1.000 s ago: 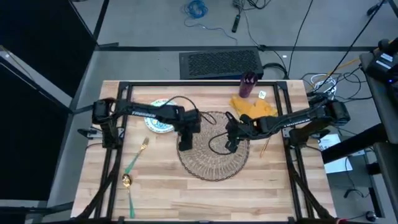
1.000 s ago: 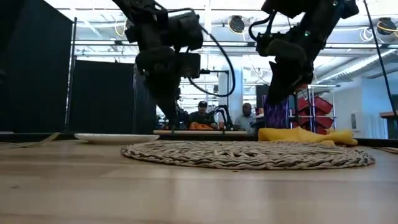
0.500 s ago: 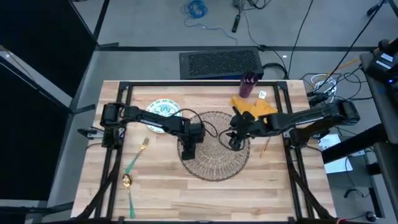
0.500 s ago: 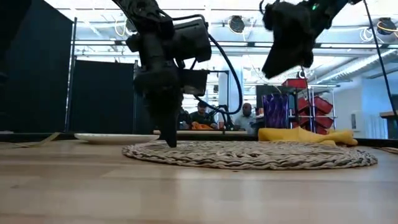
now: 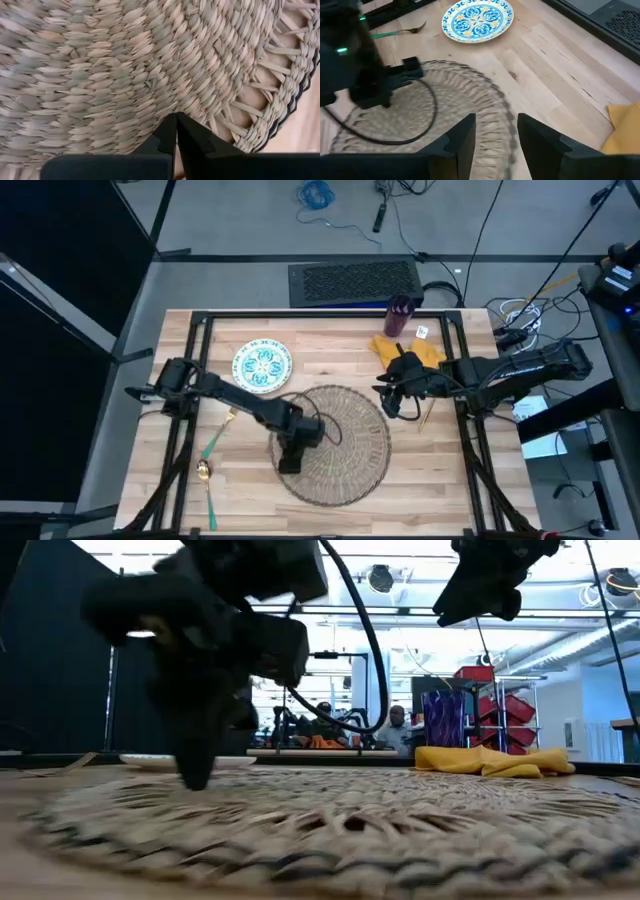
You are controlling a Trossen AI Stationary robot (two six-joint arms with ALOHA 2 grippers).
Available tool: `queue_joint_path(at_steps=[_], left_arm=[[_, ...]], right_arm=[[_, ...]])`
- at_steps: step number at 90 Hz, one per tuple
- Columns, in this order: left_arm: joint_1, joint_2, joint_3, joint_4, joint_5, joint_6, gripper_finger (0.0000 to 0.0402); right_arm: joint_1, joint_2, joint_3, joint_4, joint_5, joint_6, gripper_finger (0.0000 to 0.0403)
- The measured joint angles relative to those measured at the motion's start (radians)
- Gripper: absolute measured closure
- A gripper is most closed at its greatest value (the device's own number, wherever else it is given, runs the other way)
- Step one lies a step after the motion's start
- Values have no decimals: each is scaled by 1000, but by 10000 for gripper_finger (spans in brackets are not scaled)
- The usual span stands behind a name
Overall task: Set table place
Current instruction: Move the brown placemat to the bottom center of the table
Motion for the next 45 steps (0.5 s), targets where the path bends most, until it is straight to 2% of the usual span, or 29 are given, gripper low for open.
queue_joint_path(at_steps=[20, 29, 39, 45], left_arm=[[-102, -2, 1, 47, -3, -99, 401], [-121, -39, 8, 10, -137, -100, 401], [-98, -138, 30, -10, -295, -97, 401], [-82, -205, 31, -6, -346, -98, 401]], right_arm=[[0, 3, 0, 1, 0, 10, 271], [0, 3, 0, 4, 0, 11, 271], [0, 3, 0, 13, 0, 18, 271], [0, 3, 0, 30, -1, 18, 271]])
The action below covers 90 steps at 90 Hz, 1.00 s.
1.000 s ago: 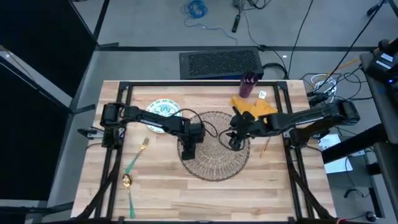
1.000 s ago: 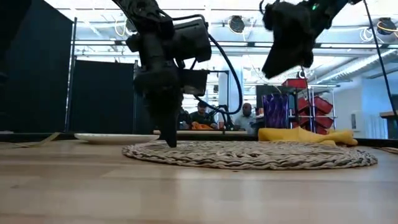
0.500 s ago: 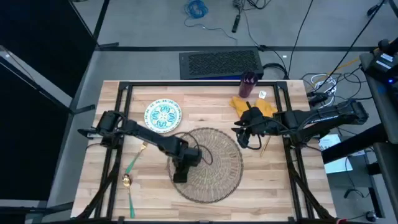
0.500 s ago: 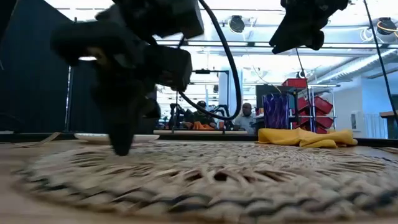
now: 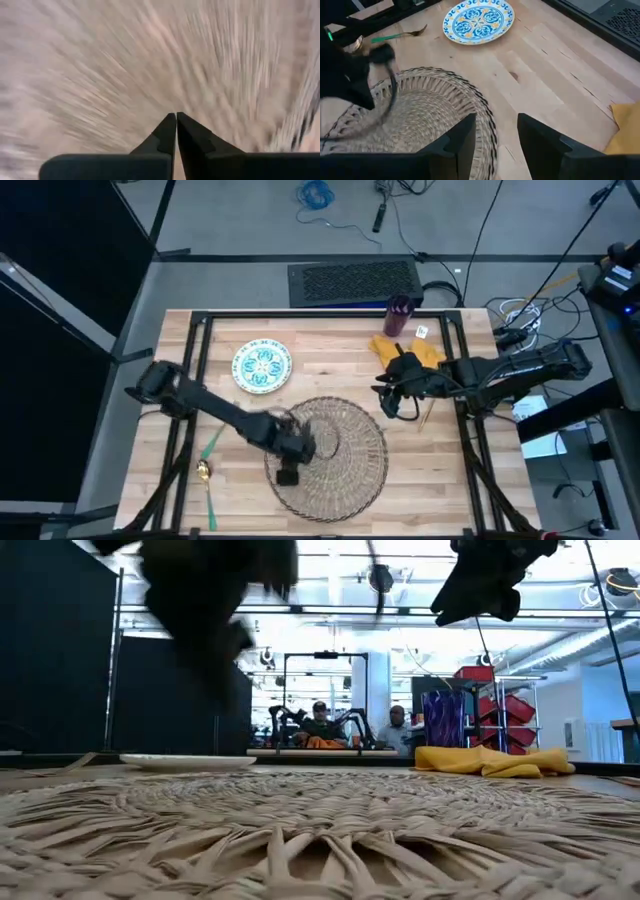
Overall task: Set table place
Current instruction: Move the brown placemat to the bottom center of the table, then put the white patterned plate on the brown placemat
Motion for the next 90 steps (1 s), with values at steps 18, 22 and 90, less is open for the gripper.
queue_joint_path(at_steps=[18, 22, 90], left_arm=[[33, -132, -1, -17, -71, 7, 402], [43, -166, -1, -75, -156, 10, 401], [695, -857, -679, 688, -190, -28, 402]], right_arm=[[0, 8, 0, 10, -1, -5, 271], [0, 20, 0, 10, -1, -6, 271], [-284, 538, -1, 842, -497, -306, 271]])
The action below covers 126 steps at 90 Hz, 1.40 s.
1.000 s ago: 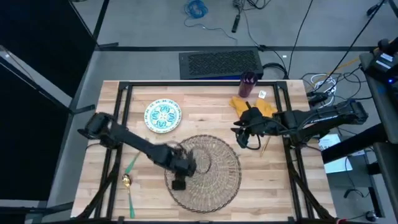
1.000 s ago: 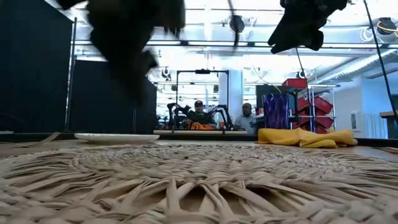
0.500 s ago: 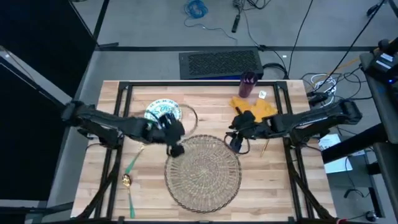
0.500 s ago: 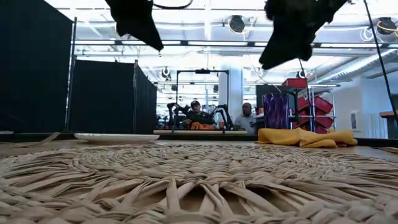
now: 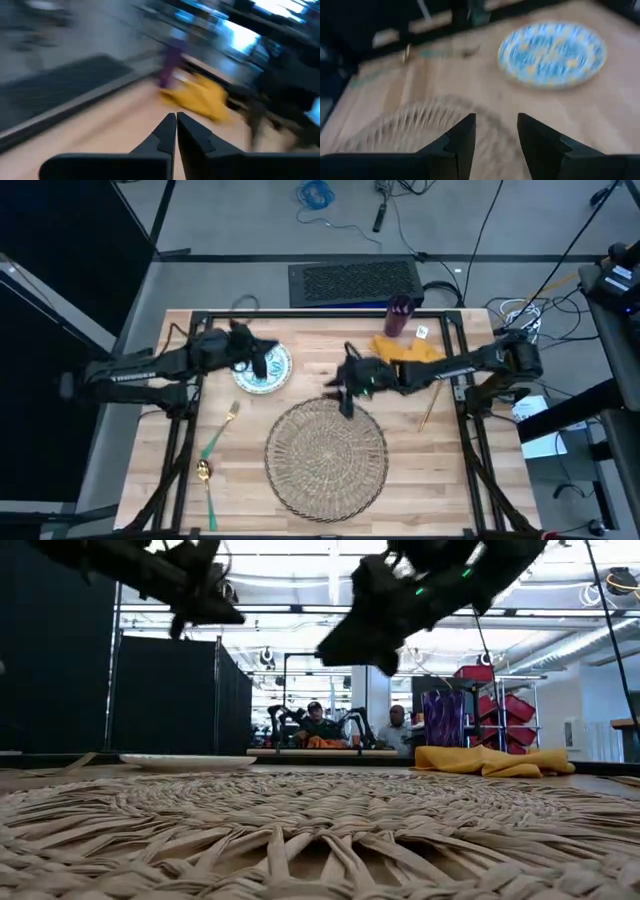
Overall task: Set table place
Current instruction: Put the white patterned plate on the brown placemat
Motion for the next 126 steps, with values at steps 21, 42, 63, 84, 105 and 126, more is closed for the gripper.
queue_joint_path(at_steps=[21, 42, 63, 84, 105, 126], left_arm=[[140, 22, -1, -84, 23, 108, 402], [277, 34, -26, -137, 130, 76, 402], [319, 34, -26, -302, 109, 47, 402], [366, 33, -32, -243, 138, 125, 402], [454, 16, -193, -32, 265, 47, 402], [459, 16, -234, -28, 287, 48, 402]], right_arm=[[-157, 184, 59, 200, -206, 77, 271], [-154, 382, 294, 161, -294, 57, 271], [-156, 533, 479, 32, -317, 29, 304], [-155, 577, 524, -1, -321, -6, 399], [-162, 577, 524, 4, -287, -17, 403], [-185, 604, 543, -28, -231, -40, 403]])
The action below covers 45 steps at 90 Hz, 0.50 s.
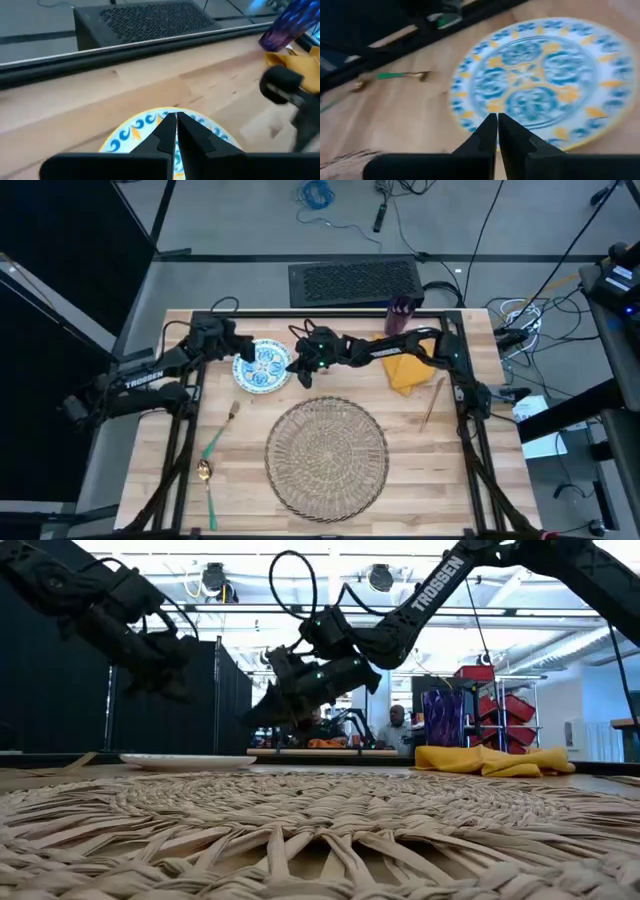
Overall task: Set table place
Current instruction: Put the white patterned plate on the brown placemat
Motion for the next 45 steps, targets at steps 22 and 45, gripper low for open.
queue_joint_path(at_steps=[22, 45], left_arm=[[0, 0, 0, 16, 22, 1, 402], [-1, 0, 0, 6, 29, 25, 402]], right_arm=[[30, 116, 188, -182, 50, -108, 403], [56, 136, 239, -316, 118, -184, 403]])
